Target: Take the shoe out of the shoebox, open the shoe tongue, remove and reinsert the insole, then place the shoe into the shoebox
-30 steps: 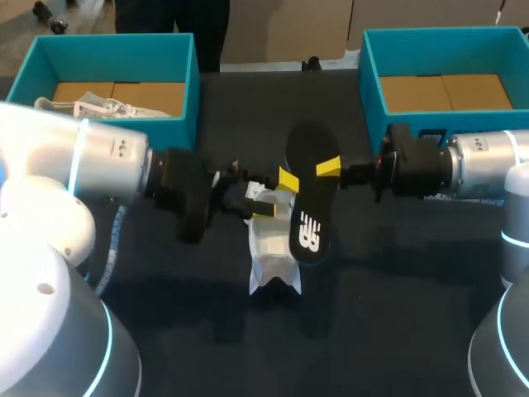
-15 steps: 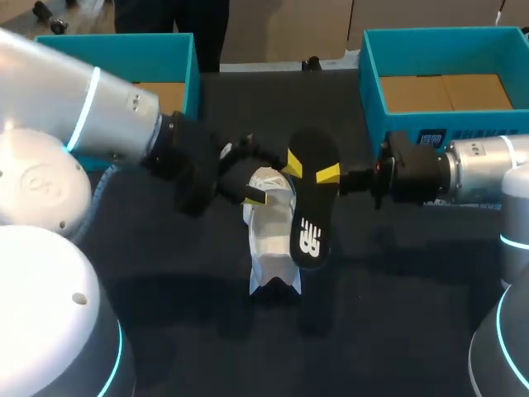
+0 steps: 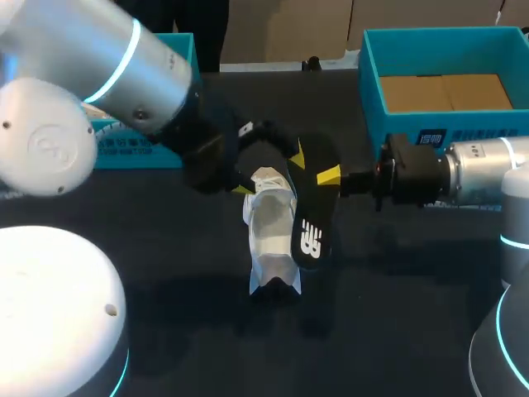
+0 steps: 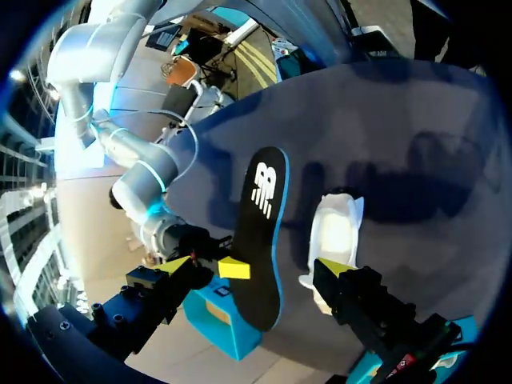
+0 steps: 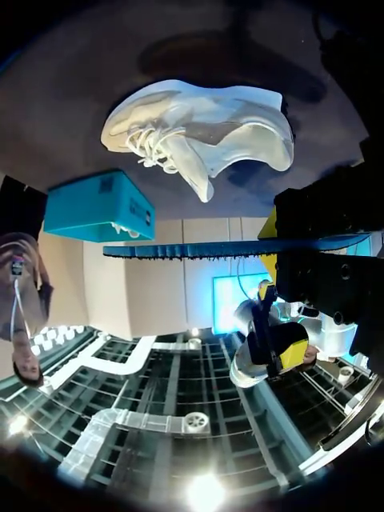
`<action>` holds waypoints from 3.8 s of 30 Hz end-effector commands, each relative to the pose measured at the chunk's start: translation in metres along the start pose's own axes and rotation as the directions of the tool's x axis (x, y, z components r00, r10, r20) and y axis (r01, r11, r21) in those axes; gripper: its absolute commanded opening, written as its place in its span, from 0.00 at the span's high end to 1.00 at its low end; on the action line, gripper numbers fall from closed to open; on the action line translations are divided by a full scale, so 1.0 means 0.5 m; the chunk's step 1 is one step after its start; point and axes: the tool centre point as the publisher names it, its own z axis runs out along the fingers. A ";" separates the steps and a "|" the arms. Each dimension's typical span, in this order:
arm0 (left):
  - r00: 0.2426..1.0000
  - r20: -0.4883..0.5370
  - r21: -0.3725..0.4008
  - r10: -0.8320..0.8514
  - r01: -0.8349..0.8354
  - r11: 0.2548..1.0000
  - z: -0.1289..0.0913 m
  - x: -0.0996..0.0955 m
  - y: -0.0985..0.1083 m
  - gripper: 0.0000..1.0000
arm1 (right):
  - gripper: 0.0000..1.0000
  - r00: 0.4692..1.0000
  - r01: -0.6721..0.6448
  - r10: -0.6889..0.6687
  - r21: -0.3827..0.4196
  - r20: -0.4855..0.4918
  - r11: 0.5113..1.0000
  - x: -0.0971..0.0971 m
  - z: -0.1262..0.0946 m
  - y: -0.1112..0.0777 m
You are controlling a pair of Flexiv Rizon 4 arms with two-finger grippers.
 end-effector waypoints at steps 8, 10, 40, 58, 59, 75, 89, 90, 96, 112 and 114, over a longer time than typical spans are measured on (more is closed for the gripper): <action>0.890 -0.456 -0.027 -0.020 0.009 1.000 -0.007 -0.013 0.013 0.00 | 1.00 1.000 -0.010 0.010 0.003 0.011 1.000 -0.011 0.000 -0.005; 0.890 -0.456 -0.027 -0.020 0.009 1.000 -0.007 -0.013 0.013 0.00 | 1.00 1.000 -0.011 0.011 0.004 0.009 1.000 -0.013 0.001 -0.005; 0.842 -0.537 -0.057 -0.049 0.021 0.998 0.033 -0.056 0.051 0.00 | 1.00 0.999 -0.022 0.021 0.032 0.024 0.999 -0.023 0.018 0.002; 0.829 -0.558 -0.024 -0.042 0.034 0.999 0.051 -0.047 0.061 0.00 | 1.00 0.999 -0.013 0.012 0.039 0.030 0.999 -0.020 0.015 0.007; 0.829 -0.558 -0.025 -0.042 0.035 0.999 0.051 -0.047 0.061 0.00 | 1.00 0.999 -0.013 0.012 0.039 0.030 0.999 -0.020 0.015 0.008; 0.963 -0.262 -0.014 -0.068 0.066 0.998 0.028 -0.025 0.062 0.00 | 1.00 0.999 -0.008 0.007 0.038 0.031 0.999 -0.019 0.010 0.008; 0.997 0.024 0.024 -0.074 0.074 0.997 -0.003 0.024 0.054 0.00 | 1.00 0.999 -0.018 0.018 0.021 0.030 1.000 -0.024 0.004 -0.002; 0.997 0.034 0.022 -0.072 0.071 0.997 -0.004 0.027 0.054 0.00 | 1.00 0.999 -0.018 0.018 0.021 0.030 1.000 -0.024 0.004 -0.002; 0.985 0.145 0.018 -0.088 0.086 0.996 -0.015 0.050 0.052 0.00 | 1.00 0.999 -0.019 0.018 0.020 0.033 1.000 -0.022 0.002 -0.002; 0.898 0.428 0.041 -0.106 0.097 0.994 -0.033 0.094 0.052 0.00 | 1.00 0.999 -0.024 0.023 0.016 0.038 1.000 -0.020 -0.002 -0.005; 0.888 0.449 0.040 -0.099 0.091 0.995 -0.034 0.096 0.052 0.00 | 1.00 0.999 -0.025 0.024 0.016 0.039 1.000 -0.019 -0.004 -0.005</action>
